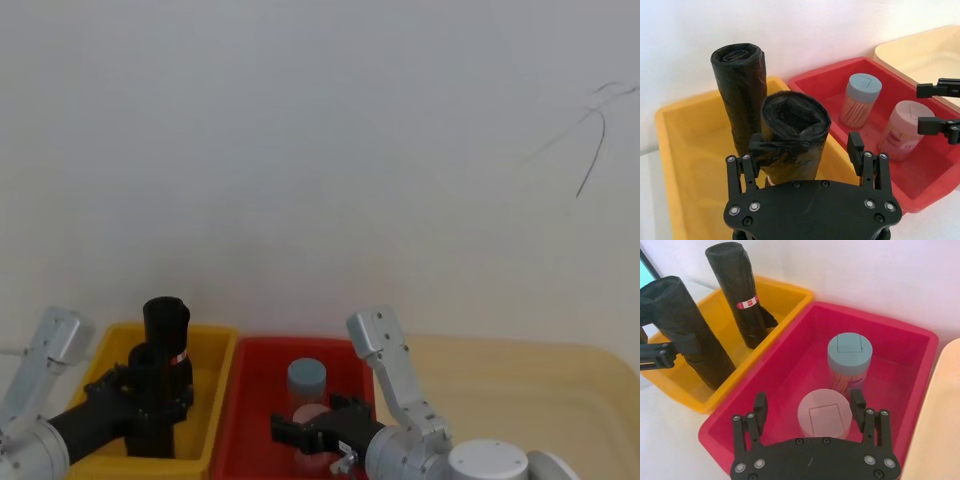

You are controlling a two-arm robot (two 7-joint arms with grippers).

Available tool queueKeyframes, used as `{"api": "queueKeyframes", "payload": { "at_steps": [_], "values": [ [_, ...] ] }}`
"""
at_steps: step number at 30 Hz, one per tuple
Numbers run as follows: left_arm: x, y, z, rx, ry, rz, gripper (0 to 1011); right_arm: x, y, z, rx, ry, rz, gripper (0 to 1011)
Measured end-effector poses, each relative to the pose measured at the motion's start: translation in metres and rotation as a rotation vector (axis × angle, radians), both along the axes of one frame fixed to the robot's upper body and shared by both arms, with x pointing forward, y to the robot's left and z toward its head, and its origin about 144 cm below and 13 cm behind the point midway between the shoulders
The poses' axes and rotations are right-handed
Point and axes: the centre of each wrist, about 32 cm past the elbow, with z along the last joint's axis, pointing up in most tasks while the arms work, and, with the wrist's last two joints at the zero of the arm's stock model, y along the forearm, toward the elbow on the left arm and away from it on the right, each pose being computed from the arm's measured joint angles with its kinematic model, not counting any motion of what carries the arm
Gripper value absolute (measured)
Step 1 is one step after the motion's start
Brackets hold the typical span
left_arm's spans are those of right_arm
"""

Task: Pick up the garbage bag with the one hand and transfer it to the other hand.

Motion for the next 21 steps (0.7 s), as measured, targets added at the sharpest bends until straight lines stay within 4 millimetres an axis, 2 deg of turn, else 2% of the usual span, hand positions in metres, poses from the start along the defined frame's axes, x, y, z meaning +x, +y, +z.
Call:
{"api": "queueKeyframes", "payload": {
  "at_steps": [21],
  "values": [
    [0.009, -0.012, -0.003, -0.005, -0.006, 0.002, 1002, 0.013, -0.001, -0.010, -0.036, 0.003, 0.004, 1000]
  ]
}}
